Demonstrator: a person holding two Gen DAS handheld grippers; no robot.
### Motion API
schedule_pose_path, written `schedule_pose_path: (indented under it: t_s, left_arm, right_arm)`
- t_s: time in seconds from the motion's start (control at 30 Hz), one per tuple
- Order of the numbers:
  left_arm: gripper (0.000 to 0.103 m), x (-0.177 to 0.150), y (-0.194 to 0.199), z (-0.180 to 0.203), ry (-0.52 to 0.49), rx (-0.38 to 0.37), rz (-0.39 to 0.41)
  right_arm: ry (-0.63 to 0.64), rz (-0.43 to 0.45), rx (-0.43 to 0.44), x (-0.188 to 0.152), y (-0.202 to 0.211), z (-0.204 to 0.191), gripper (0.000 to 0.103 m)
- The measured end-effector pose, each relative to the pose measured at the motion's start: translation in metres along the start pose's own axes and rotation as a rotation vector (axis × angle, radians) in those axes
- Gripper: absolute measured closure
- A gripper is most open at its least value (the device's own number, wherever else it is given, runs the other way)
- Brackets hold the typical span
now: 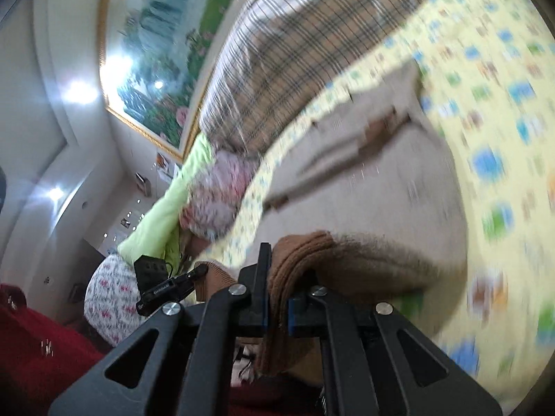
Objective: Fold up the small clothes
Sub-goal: 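Grasp the hem with the right gripper while the left gripper grasps the hem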
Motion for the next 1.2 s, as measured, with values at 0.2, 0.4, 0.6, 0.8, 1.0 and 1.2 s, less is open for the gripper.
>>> schedule_pose_path:
  t_s: [0.2,0.4,0.6,0.8,1.0,1.2]
  left_arm:
    - [0.097,0.065,-0.037,-0.017,-0.021,0.028,0.051]
    - [0.097,0.117,-0.082,-0.050,0.021,0.081,0.059]
    - [0.097,0.156,-0.128,-0.083,0.049,0.103,0.042]
    - [0.097,0.185,-0.172,-0.115,0.088,0.113,0.028]
    - [0.097,0.197,-0.219,-0.143,0.124,0.162,-0.030]
    - [0.091,0.186,-0.254,-0.173,0.199,0.199,-0.144]
  right_arm:
    - [0.032,0.070,-0.044,0.068,-0.036,0.006,0.095]
    - [0.022,0.104,-0.110,0.133,-0.086,0.019,0.095]
    - [-0.008,0.122,-0.145,0.182,-0.129,0.040,0.095]
    - [-0.033,0.112,-0.178,0.215,-0.159,0.068,0.095]
    - [-0.055,0.099,-0.230,0.238,-0.188,0.096,0.095]
    - [-0.090,0.039,-0.412,0.238,-0.215,0.134,0.093]
Point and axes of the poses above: each gripper's, at about its wrist camera, not at the fingertips, and y roughly against the way its jaws point, z to its right, x to its top, the point moved 2 cm from there along -y, roughly the way its jaws point, and after that the axes turned 5 degrees about -y, right-handed, at the moved point
